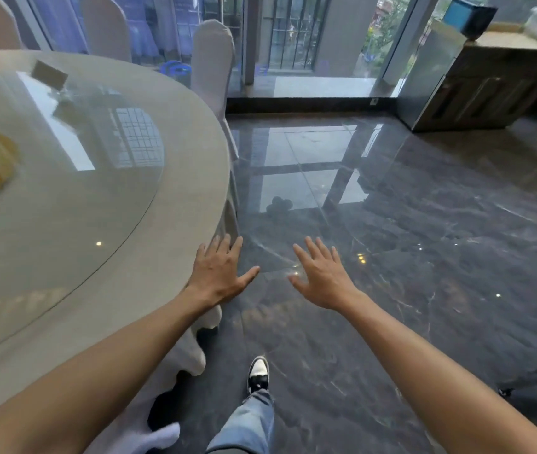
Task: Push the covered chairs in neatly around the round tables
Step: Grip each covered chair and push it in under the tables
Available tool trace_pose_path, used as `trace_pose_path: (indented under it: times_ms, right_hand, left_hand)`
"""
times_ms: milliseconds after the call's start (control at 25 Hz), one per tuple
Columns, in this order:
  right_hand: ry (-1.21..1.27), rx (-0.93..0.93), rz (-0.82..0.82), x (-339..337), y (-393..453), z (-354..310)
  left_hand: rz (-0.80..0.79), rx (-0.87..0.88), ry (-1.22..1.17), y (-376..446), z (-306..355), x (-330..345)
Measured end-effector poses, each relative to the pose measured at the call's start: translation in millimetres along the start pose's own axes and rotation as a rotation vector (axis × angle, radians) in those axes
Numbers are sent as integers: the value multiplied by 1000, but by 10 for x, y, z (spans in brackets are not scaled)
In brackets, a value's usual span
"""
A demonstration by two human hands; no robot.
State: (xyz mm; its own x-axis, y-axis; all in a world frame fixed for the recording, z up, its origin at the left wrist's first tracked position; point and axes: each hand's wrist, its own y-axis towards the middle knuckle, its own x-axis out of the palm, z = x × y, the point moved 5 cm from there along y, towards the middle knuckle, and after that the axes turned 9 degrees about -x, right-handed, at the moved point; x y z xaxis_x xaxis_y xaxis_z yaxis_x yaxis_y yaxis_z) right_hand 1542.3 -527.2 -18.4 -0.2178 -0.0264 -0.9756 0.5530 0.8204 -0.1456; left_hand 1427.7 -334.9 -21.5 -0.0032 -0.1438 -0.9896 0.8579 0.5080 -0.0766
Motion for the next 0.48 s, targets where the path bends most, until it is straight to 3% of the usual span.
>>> trace_pose_path:
  times_ms: [240,480]
  right_hand:
    - [17,24,-131,-358,1533,1039]
    - [63,4,-175,-674,3098,1964]
  left_hand:
    - [-156,-55,4,1834,379,44]
    - [-210,-121,-51,3548,553,-46]
